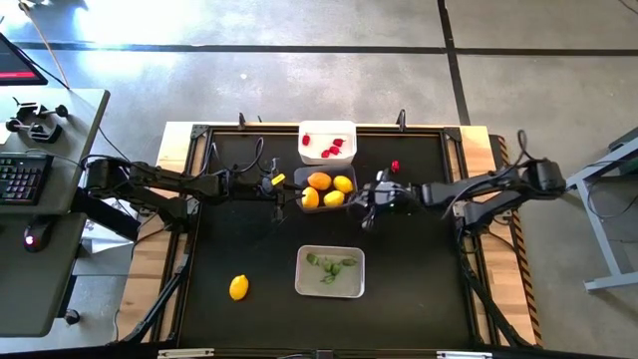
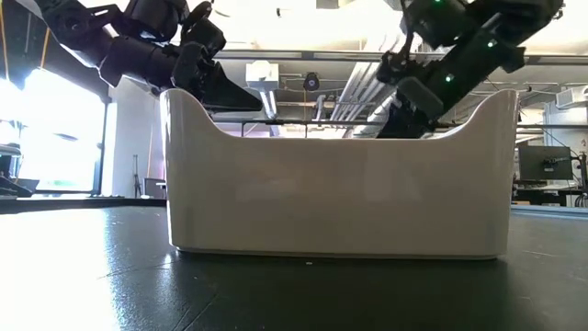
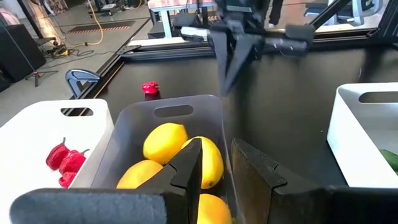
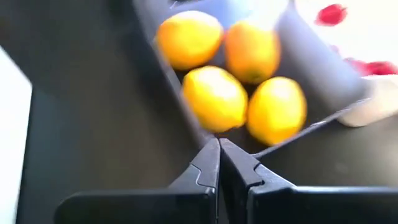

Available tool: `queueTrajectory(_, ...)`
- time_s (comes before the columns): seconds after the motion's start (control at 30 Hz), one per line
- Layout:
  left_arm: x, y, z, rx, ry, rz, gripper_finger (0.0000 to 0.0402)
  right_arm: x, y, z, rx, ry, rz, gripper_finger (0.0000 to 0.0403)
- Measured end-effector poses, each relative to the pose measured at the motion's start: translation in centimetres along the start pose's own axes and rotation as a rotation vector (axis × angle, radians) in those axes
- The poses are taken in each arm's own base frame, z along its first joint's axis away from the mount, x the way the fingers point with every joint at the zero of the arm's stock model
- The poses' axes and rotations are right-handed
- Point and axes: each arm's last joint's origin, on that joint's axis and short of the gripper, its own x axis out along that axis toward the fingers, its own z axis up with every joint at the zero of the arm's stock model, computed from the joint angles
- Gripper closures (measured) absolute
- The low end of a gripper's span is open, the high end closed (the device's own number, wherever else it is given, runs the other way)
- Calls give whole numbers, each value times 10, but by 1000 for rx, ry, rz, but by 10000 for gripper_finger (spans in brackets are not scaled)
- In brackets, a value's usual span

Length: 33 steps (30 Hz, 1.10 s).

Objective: Sort produce into baskets
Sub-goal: Put the red chili pepper into the white bin

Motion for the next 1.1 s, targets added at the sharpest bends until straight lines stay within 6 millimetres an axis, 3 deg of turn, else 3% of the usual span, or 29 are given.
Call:
queueTrajectory(0.23, 0, 0, 0, 2, 0, 0, 328, -18, -19, 0, 160, -73, -186, 403)
queueTrajectory(0.73, 0, 5, 1, 30, -7, 20, 328, -13, -72, -5, 457, -51, -414, 399)
queueTrajectory(0.9, 0, 4, -2, 22, 24, 15, 328, -14, -80, -13, 502, 7, -490, 362)
queueTrajectory(1.1, 0, 4, -2, 22, 25, 15, 328, -16, -81, -24, 589, 80, -556, 282)
